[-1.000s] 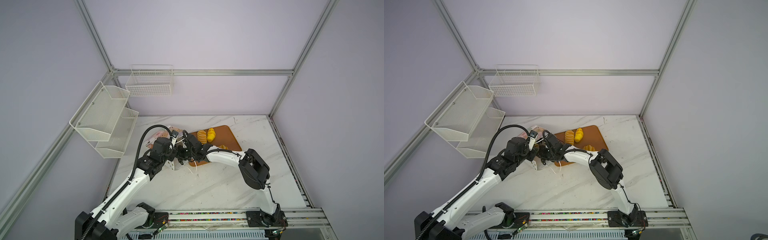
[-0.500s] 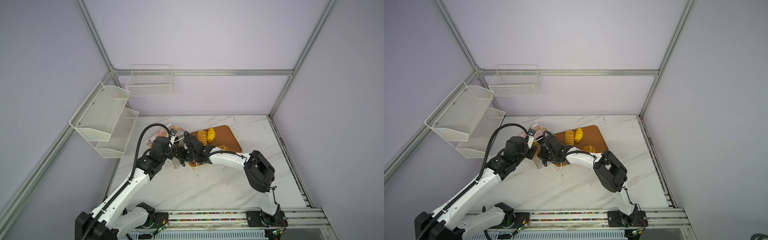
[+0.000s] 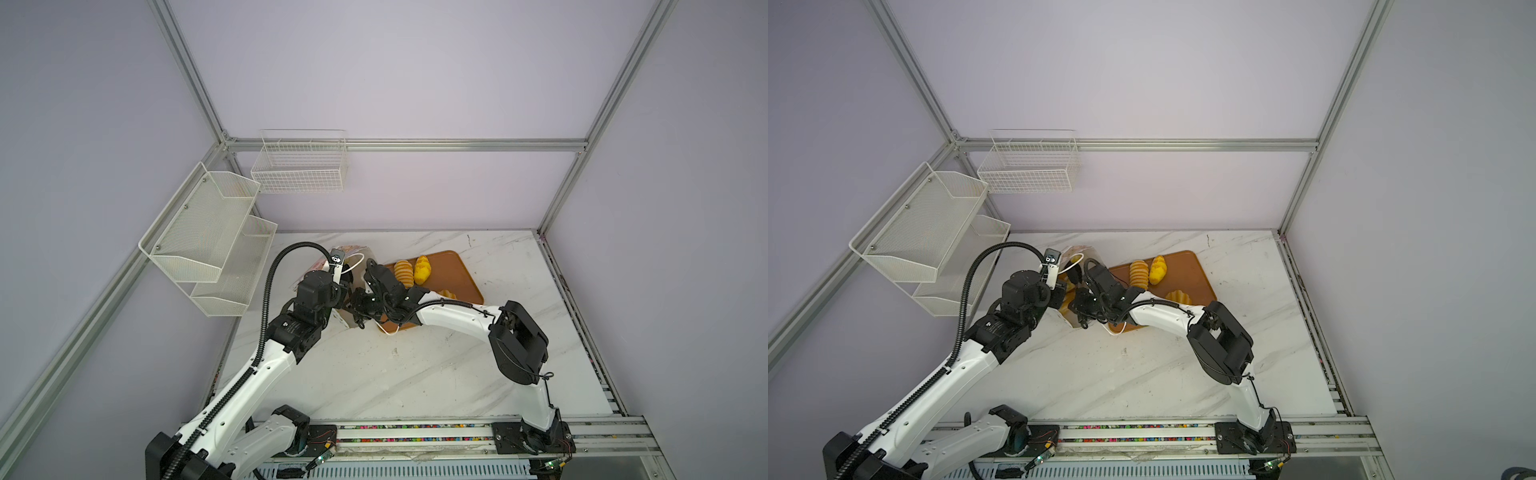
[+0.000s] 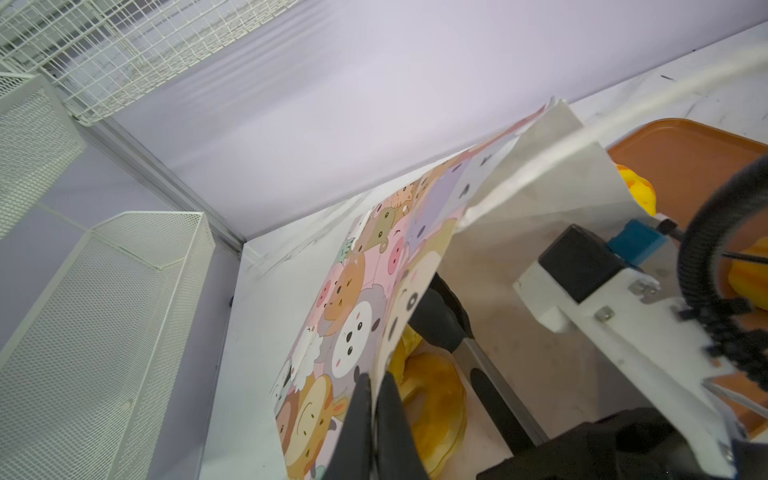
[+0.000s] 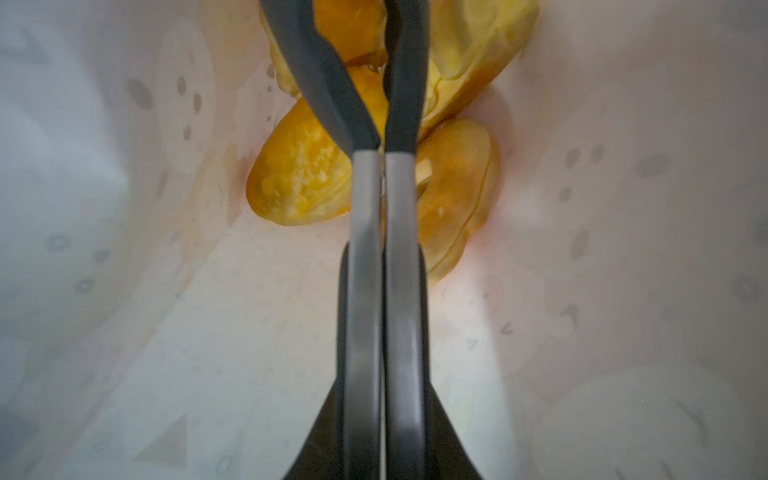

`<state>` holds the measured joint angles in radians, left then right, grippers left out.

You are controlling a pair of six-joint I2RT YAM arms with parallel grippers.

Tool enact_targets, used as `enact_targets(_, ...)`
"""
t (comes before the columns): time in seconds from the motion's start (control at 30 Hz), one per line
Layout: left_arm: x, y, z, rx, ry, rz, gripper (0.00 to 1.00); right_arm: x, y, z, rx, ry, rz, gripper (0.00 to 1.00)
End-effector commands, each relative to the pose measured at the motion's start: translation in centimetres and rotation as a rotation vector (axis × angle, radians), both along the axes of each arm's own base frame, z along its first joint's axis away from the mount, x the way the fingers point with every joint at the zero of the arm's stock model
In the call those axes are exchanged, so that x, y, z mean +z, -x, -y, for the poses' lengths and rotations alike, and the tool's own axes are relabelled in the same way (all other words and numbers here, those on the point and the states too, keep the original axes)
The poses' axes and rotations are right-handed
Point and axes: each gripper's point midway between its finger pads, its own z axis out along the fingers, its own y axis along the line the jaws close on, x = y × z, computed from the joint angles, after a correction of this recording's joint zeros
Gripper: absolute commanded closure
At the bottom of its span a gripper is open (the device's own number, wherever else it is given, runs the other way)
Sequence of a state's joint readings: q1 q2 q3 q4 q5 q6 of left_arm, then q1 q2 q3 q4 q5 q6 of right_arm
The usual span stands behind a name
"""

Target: Take the fake bread out of the paper bag

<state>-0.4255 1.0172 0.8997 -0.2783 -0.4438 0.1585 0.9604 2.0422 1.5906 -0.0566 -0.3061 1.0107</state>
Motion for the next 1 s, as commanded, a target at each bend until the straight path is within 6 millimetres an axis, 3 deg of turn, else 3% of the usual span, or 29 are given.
enact_targets(0.0,4.9,-0.8,-0.9,0.058,0.028,0.153,1.00,4.8,-1.0,-0.2,-0.055,-0.089,0.067,1.00)
enact_targets(0.17,4.4,-1.2,-1.0,0.076,0.025,0.145,1.00,6.7,-1.3,0.6,-0.077,-0.068,0.116,1.00)
enact_targets(0.53,4.6,-1.6,-0.4,0.041,-0.005,0.141,1.00,8.2,-1.5,1.6,-0.025,0.082,0.213,1.00)
enact_targets(0.8,4.0,-1.4,-0.7,0.050,-0.026,0.127,1.00,8.4,-0.6,2.1,0.013,0.078,0.194,1.00)
enact_targets(0.97,3.5,-1.4,-0.6,0.028,-0.069,0.102,1.00,7.0,-1.5,3.3,0.030,0.104,0.181,1.00)
